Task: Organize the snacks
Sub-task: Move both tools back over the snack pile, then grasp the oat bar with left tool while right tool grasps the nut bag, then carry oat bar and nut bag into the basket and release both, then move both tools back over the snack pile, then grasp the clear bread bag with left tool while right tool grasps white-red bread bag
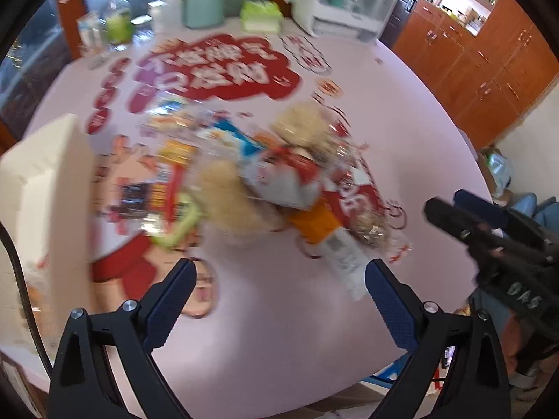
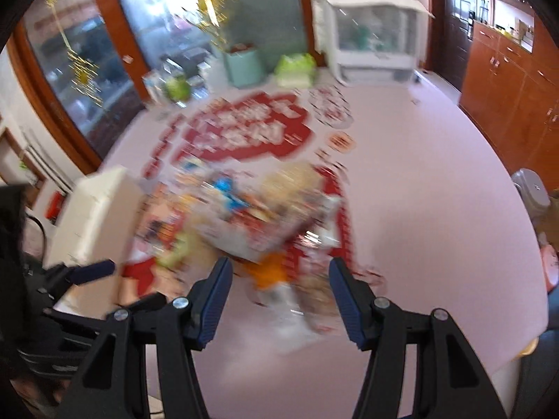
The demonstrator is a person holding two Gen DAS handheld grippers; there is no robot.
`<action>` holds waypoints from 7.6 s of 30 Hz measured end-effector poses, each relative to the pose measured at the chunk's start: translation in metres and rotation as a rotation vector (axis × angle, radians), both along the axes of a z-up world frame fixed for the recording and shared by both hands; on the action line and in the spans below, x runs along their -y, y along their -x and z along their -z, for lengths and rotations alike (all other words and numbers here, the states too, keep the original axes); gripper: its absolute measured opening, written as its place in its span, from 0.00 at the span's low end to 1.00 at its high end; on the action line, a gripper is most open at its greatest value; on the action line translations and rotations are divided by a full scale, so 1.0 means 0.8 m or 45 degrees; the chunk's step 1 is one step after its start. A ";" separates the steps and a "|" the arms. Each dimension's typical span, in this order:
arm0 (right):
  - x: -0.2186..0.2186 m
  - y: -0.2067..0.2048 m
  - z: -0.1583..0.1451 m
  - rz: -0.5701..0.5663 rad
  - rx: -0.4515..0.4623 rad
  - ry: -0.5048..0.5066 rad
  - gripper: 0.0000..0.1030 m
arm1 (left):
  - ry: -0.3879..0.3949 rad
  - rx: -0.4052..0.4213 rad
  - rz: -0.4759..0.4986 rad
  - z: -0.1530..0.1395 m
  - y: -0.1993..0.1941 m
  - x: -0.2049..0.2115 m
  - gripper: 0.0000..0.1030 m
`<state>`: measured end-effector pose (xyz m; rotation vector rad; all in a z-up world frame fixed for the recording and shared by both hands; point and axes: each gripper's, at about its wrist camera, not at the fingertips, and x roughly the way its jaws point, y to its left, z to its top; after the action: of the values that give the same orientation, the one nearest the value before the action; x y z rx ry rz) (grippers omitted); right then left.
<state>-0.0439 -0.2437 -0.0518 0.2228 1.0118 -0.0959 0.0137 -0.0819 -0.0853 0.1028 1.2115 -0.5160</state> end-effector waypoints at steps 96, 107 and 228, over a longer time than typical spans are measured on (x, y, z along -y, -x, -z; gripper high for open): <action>-0.302 -0.075 -0.056 -0.582 0.073 0.024 0.30 | -0.079 0.278 -0.274 -0.081 -0.052 -0.306 0.29; -0.391 -0.125 -0.053 -0.578 0.053 -0.060 0.30 | -0.113 0.231 -0.365 -0.065 -0.105 -0.388 0.29; -0.049 -0.110 0.051 -0.772 0.072 0.166 0.48 | -0.272 -0.080 -0.193 0.085 -0.091 -0.001 0.85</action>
<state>0.0440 -0.2041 -0.0923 -0.2039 0.9755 0.3929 0.0867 -0.0808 -0.1534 0.1758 1.3223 -0.2585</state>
